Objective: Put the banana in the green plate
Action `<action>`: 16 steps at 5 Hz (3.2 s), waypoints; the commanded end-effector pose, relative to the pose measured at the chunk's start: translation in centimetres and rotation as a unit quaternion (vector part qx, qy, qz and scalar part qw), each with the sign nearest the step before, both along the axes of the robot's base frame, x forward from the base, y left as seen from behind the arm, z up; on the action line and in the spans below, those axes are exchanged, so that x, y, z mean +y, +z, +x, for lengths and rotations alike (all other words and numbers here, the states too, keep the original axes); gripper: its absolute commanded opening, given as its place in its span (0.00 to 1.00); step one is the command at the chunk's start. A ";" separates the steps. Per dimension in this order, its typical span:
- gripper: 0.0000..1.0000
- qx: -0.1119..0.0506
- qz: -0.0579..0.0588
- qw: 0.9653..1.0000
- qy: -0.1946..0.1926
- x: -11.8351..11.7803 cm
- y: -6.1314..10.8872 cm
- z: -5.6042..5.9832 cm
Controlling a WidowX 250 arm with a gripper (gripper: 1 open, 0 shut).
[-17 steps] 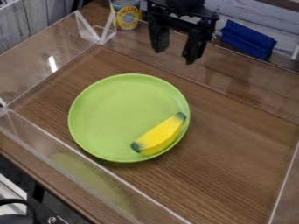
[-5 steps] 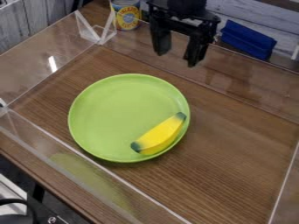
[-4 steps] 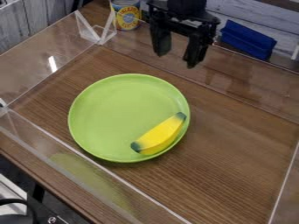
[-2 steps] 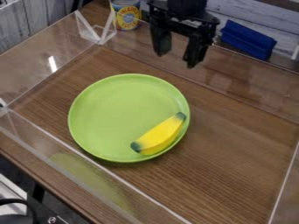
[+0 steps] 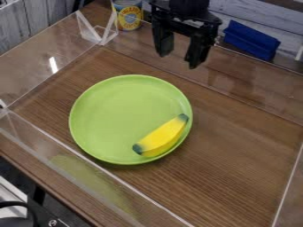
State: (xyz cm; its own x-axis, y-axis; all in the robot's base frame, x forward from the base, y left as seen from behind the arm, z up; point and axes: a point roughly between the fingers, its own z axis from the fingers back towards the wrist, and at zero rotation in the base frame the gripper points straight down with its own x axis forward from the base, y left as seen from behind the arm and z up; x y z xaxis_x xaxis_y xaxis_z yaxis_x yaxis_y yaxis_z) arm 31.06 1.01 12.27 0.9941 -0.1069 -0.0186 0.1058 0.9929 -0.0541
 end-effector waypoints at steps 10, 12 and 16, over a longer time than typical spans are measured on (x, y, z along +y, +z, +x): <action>1.00 -0.041 0.003 0.999 -0.006 0.5 1.6 1.1; 1.00 -0.047 -0.002 0.999 -0.006 0.6 1.1 2.0; 1.00 -0.055 0.000 0.998 0.014 2.0 0.2 3.5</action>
